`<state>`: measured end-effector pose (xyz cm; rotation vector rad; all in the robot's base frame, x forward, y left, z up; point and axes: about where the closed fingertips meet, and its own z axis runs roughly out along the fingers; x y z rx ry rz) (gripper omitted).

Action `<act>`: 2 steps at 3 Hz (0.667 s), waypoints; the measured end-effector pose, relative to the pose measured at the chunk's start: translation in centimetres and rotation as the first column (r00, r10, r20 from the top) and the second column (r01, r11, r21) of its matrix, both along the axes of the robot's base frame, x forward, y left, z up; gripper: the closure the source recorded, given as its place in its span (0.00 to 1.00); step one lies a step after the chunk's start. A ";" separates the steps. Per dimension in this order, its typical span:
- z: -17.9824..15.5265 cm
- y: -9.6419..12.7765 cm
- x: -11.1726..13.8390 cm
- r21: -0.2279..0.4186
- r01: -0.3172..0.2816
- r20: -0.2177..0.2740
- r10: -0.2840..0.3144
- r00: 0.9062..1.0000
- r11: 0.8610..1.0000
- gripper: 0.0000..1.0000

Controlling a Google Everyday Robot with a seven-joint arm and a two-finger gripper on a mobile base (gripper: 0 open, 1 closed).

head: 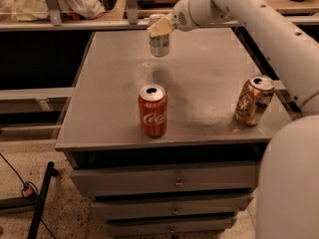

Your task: Move 7up can near coke can

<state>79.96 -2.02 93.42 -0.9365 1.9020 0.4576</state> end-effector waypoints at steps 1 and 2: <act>-0.3 -0.9 -4.4 0.065 -0.060 -0.031 0.062 0.998 0.996 1.00; -1.3 -0.7 -8.6 0.179 -0.171 -0.038 0.180 0.983 0.969 1.00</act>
Offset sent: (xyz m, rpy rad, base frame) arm -0.1552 0.0016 -0.0157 0.3530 0.0335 0.4053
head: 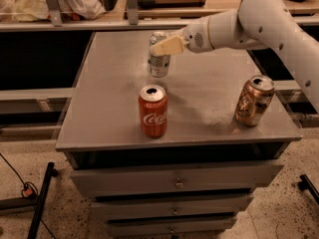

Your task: Move 7up can near coke can

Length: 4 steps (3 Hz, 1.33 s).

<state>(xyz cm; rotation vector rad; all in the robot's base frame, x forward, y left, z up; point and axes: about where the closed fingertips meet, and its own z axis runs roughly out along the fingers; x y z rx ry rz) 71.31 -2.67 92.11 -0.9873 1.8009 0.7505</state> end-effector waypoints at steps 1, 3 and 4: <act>0.0 2.2 -3.7 0.067 -0.162 0.058 0.158 0.986 0.985 0.82; 0.1 4.5 -7.6 -0.044 -0.314 0.214 0.316 0.924 0.948 0.35; -0.7 4.7 -8.9 -0.090 -0.352 0.222 0.363 0.905 0.932 0.13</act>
Offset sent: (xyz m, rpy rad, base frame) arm -0.0855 0.0483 0.0048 0.0261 -0.2589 0.3710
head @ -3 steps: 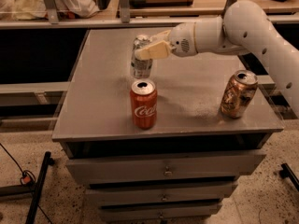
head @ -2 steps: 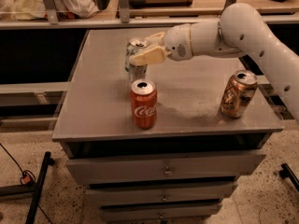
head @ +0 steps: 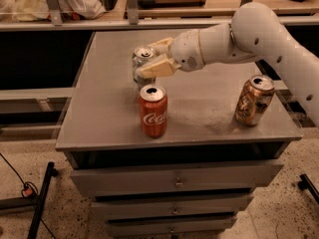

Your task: Move 7up can near coke can

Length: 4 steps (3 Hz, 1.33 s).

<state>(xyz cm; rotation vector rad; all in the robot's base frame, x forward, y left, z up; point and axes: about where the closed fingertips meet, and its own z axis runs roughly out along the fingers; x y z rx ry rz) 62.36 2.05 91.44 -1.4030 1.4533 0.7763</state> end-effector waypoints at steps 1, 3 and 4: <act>-0.8 0.2 -0.9 -0.013 -0.044 -0.027 0.044 0.999 0.999 0.00; -1.9 0.2 -0.7 -0.038 -0.062 -0.079 0.059 0.995 0.997 0.00; -1.9 0.4 0.8 -0.067 -0.025 -0.078 0.020 0.997 0.997 0.00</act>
Offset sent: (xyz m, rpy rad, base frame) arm -0.0122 -0.0038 -0.0249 -0.0387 0.1102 0.0728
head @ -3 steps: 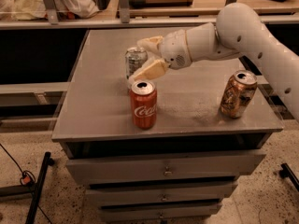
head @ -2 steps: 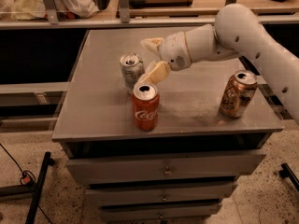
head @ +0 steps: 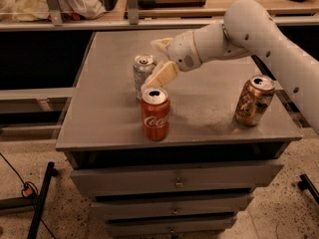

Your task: Move 7up can near coke can

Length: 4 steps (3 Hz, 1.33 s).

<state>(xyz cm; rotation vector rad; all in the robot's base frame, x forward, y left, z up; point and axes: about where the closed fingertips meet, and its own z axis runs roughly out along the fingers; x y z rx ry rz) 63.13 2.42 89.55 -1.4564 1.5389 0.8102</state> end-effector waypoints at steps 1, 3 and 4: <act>0.6 -0.7 2.8 -0.003 0.068 0.010 -0.068 0.998 0.998 0.00; 3.1 -5.2 6.5 0.088 0.097 -0.016 -0.096 0.995 0.991 0.00; 3.7 -5.6 5.6 0.079 0.065 -0.013 -0.064 0.998 0.995 0.00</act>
Offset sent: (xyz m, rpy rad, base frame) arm 0.0857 -0.0721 0.0436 0.1007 -0.0181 -0.2111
